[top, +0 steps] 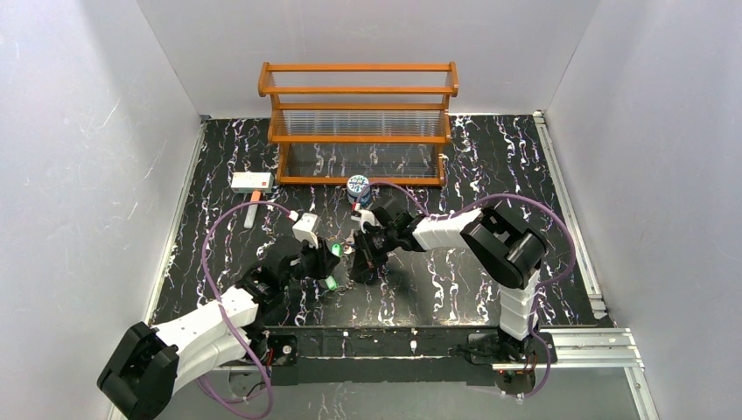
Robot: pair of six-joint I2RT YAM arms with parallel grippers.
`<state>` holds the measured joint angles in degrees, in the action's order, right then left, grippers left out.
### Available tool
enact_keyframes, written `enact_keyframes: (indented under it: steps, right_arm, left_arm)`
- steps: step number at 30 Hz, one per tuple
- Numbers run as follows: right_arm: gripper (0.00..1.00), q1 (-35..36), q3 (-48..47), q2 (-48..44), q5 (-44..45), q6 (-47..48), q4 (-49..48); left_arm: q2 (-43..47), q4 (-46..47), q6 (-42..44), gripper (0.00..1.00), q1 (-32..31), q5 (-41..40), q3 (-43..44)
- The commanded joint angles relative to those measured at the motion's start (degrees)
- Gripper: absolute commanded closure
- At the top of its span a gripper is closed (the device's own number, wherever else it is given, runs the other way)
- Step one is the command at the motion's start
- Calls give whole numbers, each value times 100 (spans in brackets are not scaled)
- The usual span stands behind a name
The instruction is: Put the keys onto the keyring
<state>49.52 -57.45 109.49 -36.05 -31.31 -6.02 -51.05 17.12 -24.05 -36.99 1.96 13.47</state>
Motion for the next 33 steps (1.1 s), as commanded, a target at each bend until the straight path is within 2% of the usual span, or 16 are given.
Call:
enact_keyframes:
  steps: [1, 9, 14, 17, 33]
  right_arm:
    - [88, -5, -50, 68, 114, 55, 51]
    - [78, -48, 79, -255, 312, 72, 101]
    - [63, -65, 178, -456, 398, 60, 77]
    - [58, -85, 190, -499, 407, -9, 100]
    - [63, -445, 538, 253, -859, -1621, -1498]
  left_arm:
    - [23, -18, 41, 77, -31, -7, -61]
    - [29, -7, 67, 74, -32, 39, -99]
    - [3, 6, 85, 72, -35, 59, -97]
    - [-35, 113, 102, 72, -36, 136, -136]
    - [-156, 291, 163, 72, -36, 371, -143]
